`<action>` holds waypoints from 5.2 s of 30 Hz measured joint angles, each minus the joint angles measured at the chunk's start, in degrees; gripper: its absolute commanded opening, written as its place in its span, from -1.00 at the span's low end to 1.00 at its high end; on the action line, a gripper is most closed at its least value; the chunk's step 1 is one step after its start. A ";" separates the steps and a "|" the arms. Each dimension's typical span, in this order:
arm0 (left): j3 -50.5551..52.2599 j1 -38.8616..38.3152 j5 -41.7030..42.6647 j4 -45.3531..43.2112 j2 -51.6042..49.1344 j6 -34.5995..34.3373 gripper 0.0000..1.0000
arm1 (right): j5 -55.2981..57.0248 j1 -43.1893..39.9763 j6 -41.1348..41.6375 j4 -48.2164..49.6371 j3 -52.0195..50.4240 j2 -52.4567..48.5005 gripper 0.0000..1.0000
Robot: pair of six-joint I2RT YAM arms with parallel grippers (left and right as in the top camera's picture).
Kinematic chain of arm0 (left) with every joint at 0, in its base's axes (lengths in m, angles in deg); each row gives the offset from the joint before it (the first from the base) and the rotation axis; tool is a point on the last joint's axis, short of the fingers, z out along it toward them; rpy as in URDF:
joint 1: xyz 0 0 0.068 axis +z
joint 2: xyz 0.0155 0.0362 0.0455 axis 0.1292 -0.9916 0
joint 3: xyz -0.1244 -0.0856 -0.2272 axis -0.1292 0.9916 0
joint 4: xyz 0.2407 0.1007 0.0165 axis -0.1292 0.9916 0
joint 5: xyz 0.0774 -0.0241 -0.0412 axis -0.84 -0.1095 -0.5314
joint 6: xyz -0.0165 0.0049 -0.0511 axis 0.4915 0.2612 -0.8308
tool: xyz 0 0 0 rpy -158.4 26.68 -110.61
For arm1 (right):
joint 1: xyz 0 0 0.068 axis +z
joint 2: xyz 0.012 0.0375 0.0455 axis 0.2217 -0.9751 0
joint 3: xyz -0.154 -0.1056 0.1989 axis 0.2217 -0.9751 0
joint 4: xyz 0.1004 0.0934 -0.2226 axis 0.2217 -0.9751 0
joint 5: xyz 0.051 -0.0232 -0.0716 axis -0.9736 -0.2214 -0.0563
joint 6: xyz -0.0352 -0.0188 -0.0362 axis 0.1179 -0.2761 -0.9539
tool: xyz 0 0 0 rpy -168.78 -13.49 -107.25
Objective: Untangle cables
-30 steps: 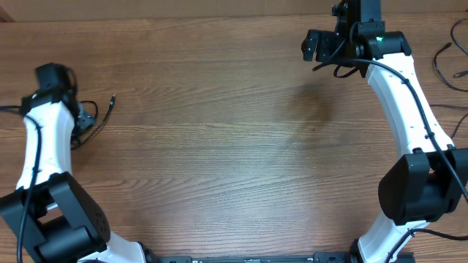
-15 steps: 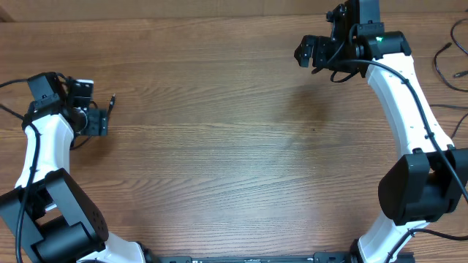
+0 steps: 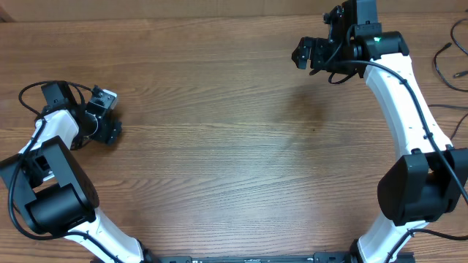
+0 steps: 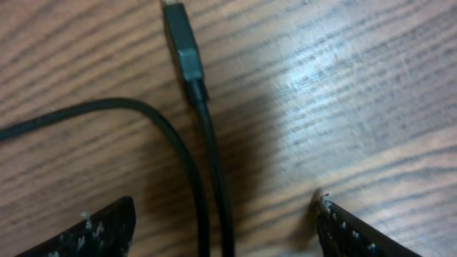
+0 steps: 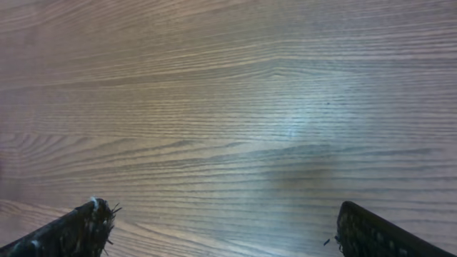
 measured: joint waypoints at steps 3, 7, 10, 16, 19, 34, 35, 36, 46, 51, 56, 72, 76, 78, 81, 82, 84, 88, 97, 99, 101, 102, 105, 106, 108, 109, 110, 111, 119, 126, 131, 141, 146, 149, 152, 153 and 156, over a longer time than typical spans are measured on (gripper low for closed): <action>-0.50 0.09 0.15 -0.96 -0.55 -0.02 0.46 | -0.02 0.28 -0.02 0.00 0.00 0.00 1.00; -0.61 0.09 -0.15 -1.99 -0.90 -0.24 -0.91 | -0.02 0.28 0.02 0.98 0.00 0.00 1.00; -0.59 -0.09 -0.61 -2.16 -1.18 -0.70 -0.92 | -0.02 0.31 0.15 1.79 0.00 0.00 1.00; -1.40 -1.27 -2.14 -0.83 -1.20 -10.36 -0.91 | -0.02 0.28 0.22 2.64 0.00 0.00 0.98; -3.58 -2.80 -1.64 3.82 -1.64 -18.67 -0.91 | -0.02 0.28 0.22 3.32 0.00 0.00 0.96; -32.26 -13.97 37.35 8.92 -1.36 -70.29 -0.91 | -9.18 1.73 -3.87 5.18 0.00 0.00 0.92; -32.96 -14.32 39.34 7.65 -1.29 -73.07 -0.91 | -9.75 2.21 -5.16 5.18 0.00 0.00 0.92; -33.62 -14.84 42.21 4.37 -1.25 -77.13 -0.91 | -10.58 2.93 -7.06 5.33 0.00 0.00 0.92; -34.45 -21.40 56.11 -17.14 -1.18 -108.06 -0.92 | -13.49 11.32 -21.68 14.10 0.00 0.00 0.93; -34.45 -25.22 56.00 -17.20 -1.18 -114.64 -0.92 | -13.55 13.42 -25.16 18.32 0.00 0.00 0.94; -34.45 -26.45 53.22 -19.26 -1.18 -119.82 -0.92 | -14.47 14.32 -26.03 18.82 0.00 0.00 0.95; -34.45 -21.55 42.03 -24.55 -1.16 -128.72 -0.91 | -16.02 18.93 -27.93 20.44 0.00 0.00 0.97; -34.45 -21.75 42.12 -24.65 -1.16 -131.10 -0.92 | -17.46 19.30 -27.91 20.92 0.00 0.00 0.97; -34.45 -22.91 42.38 -25.59 -1.18 -132.76 -0.91 | -17.44 19.78 -27.93 21.66 0.00 0.00 0.97; -34.45 -25.29 43.34 -30.75 -1.18 -136.80 -0.91 | -16.98 21.20 -27.93 22.40 0.00 0.00 0.97; -34.45 -25.83 43.82 -32.46 -1.16 -137.94 -0.92 | -16.57 21.79 -27.93 22.53 0.00 0.00 0.97; -34.47 -27.10 44.72 -37.27 -1.18 -141.04 -0.91 | -15.61 22.77 -27.98 23.06 0.00 0.00 0.98; -34.47 -28.46 46.82 -45.11 -1.18 -146.20 -0.92 | -13.90 23.91 -28.11 23.65 0.00 0.00 -0.92; -34.47 -28.04 49.62 -46.51 -1.18 -148.04 -0.92 | -11.65 23.78 -26.64 24.09 0.00 -0.44 -0.92; -34.47 -27.89 49.86 -46.51 -1.18 -147.91 -0.92 | -10.69 23.80 -26.45 24.72 0.00 -0.59 -0.92; -34.47 -27.76 50.05 -46.58 -1.16 -147.40 -0.91 | -9.90 23.78 -26.40 25.11 0.00 -0.76 -0.92; -34.47 -27.67 50.12 -46.58 -1.16 -147.01 -0.91 | -9.57 23.80 -26.43 25.22 0.00 -0.83 -0.92; -34.47 -27.63 50.23 -46.58 -1.18 -146.03 -0.92 | -8.79 23.80 -26.08 26.16 0.00 -0.90 0.08; -34.47 -27.61 50.25 -46.64 -1.18 -145.98 -0.92 | -8.31 23.80 -25.75 26.93 0.00 -0.92 0.48; -34.47 -27.63 50.25 -46.71 -1.18 -146.05 -0.92 | -6.73 23.80 -25.14 29.49 0.00 -0.98 0.89; -34.47 -27.63 50.27 -46.73 -1.18 -146.22 -0.92 | -5.90 23.80 -24.72 31.52 0.00 -1.03 0.91; -34.47 -27.63 50.27 -46.75 -1.18 -146.27 -0.91 | -5.22 23.80 -24.59 33.35 0.00 -1.05 0.91; -34.47 -27.63 50.25 -46.77 -1.18 -146.57 -0.92 | -4.61 23.80 -24.46 35.10 0.00 -1.05 0.91; -34.47 -27.63 50.25 -46.88 -1.18 -149.50 -0.92 | -2.78 23.80 -24.28 42.23 0.00 -1.55 0.17; -34.47 -27.61 50.34 -46.95 -1.18 -150.73 -0.92 | -2.71 23.80 -23.41 42.38 0.00 -5.33 -0.92; -34.45 -26.10 51.78 -52.65 -1.16 -145.06 -0.31 | -2.45 23.61 -23.43 41.05 0.00 -5.79 -0.92; -36.72 -20.26 59.36 -49.90 -0.96 -126.05 0.93 | 0.20 14.05 -18.60 34.14 0.00 -5.64 -0.93; -37.88 -19.98 61.64 -49.81 -0.81 -118.53 0.99 | 0.87 6.93 -16.59 26.64 0.50 -3.37 -0.92; -38.01 -20.55 61.70 -44.89 -0.07 -112.78 0.99 | 1.25 2.78 -15.96 17.86 5.66 -2.51 -0.93; -38.36 -21.03 57.90 -31.10 1.75 -104.39 0.99 | 1.84 -1.22 -15.47 10.93 14.21 -2.29 -0.93; -38.45 -21.31 55.43 -26.36 2.47 -101.37 0.99 | 2.16 -2.47 -15.26 9.46 16.90 -2.12 -0.93; -38.62 -22.49 40.30 -9.75 5.31 -90.58 1.00 | 2.86 -7.02 -14.62 4.61 24.76 -0.81 -0.93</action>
